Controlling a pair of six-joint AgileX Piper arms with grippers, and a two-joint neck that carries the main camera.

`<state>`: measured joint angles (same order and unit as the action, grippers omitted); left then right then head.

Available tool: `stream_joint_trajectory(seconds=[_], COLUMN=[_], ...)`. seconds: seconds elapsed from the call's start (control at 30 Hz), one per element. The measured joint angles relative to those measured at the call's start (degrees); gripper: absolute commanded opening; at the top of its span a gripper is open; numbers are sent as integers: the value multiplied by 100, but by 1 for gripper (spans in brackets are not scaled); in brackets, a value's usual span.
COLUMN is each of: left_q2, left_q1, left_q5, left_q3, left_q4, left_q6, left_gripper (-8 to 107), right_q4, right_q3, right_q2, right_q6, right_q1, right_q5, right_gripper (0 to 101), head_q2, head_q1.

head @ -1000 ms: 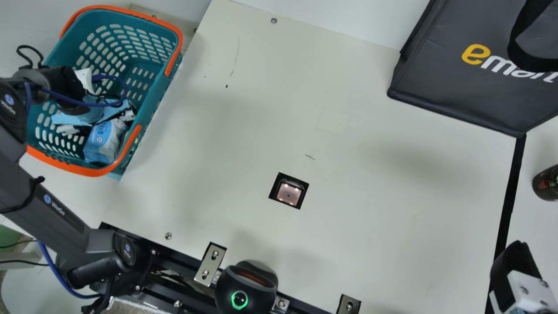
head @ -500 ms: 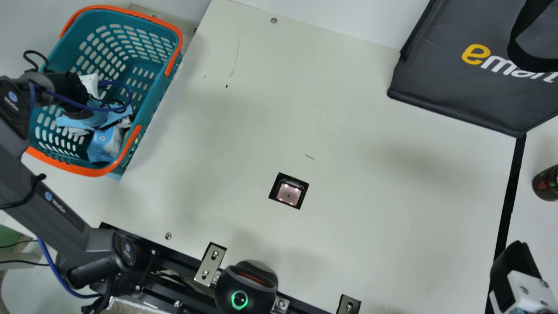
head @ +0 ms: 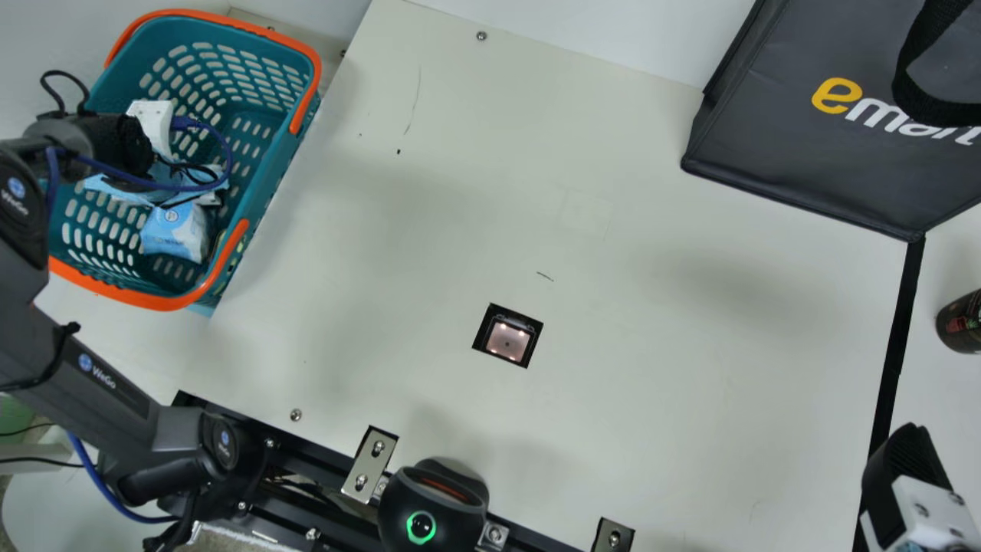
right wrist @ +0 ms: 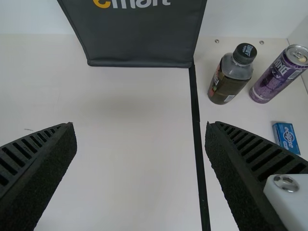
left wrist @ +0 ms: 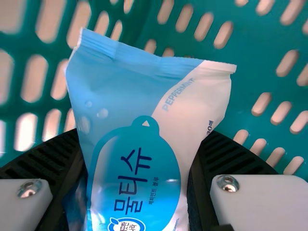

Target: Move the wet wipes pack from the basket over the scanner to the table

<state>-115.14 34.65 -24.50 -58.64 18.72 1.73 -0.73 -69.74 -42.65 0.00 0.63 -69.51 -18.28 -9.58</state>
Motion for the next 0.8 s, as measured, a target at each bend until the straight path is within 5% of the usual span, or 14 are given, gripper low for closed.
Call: stream_joint_trajectory(seconds=[0.23, 0.47, 0.8], left_q2=[555, 1297, 2438], left_q1=[-246, -448, -368], left_q5=[132, -47, -1318], left_q3=[208, 333, -289], left_q4=[127, -521, -2207], left_q6=[-276, -1060, -2660], left_gripper=[-8, -8, -8], right_q4=[0, 0, 0], right_q3=[0, 0, 0], right_q2=[0, 0, 0], right_q6=[0, 0, 0], right_q1=[0, 0, 0], right_q5=[0, 0, 0], right_gripper=[95, 95, 95], head_q2=[0, 0, 9], head_q1=[0, 0, -9])
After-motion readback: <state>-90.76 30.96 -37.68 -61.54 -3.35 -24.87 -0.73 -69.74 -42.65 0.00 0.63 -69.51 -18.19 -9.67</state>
